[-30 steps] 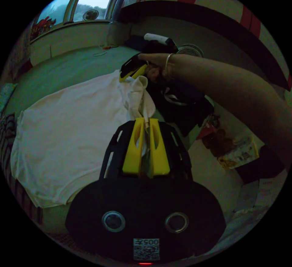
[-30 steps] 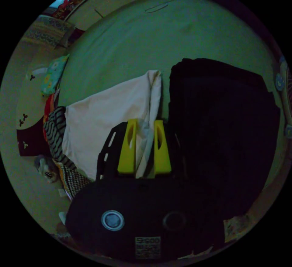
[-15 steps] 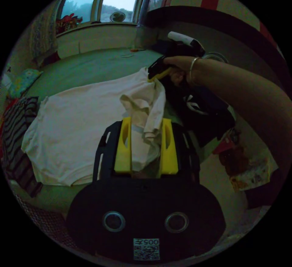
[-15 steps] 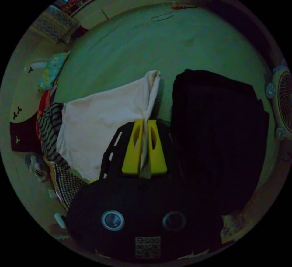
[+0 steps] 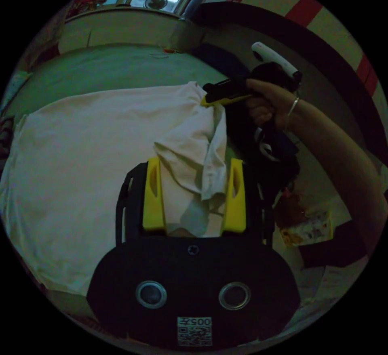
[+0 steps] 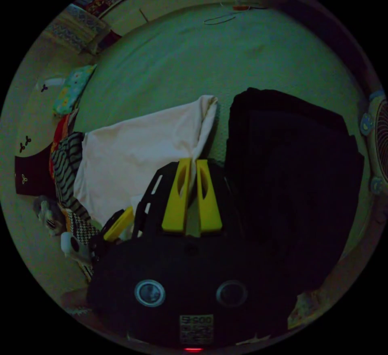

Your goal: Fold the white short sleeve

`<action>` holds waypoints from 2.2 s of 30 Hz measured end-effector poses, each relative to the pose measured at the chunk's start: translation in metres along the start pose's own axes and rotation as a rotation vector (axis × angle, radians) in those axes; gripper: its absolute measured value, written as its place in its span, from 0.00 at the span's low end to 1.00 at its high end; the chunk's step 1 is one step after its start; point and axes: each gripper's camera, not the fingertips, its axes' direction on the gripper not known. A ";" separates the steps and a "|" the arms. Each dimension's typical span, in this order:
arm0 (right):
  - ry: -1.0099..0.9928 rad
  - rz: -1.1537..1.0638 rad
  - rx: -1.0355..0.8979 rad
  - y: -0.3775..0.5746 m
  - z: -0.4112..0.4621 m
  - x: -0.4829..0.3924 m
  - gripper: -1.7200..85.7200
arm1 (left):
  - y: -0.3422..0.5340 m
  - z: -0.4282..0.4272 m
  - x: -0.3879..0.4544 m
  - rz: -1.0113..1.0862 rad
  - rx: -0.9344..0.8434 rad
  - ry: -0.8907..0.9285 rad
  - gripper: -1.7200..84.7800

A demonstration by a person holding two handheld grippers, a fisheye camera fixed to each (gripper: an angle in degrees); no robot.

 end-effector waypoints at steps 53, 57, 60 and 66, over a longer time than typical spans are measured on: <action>0.023 -0.388 -0.179 0.182 0.126 -0.377 0.13 | 0.239 -0.269 -0.309 -0.482 0.004 -0.420 0.13; -0.007 -0.426 -0.142 0.192 0.124 -0.383 0.08 | 0.238 -0.277 -0.298 -0.452 0.011 -0.467 0.12; 0.005 -0.480 -0.125 0.201 0.118 -0.379 0.03 | 0.235 -0.281 -0.291 -0.443 0.013 -0.486 0.12; 0.026 -0.436 -0.135 0.218 0.095 -0.332 0.02 | 0.221 -0.281 -0.273 -0.386 0.032 -0.505 0.12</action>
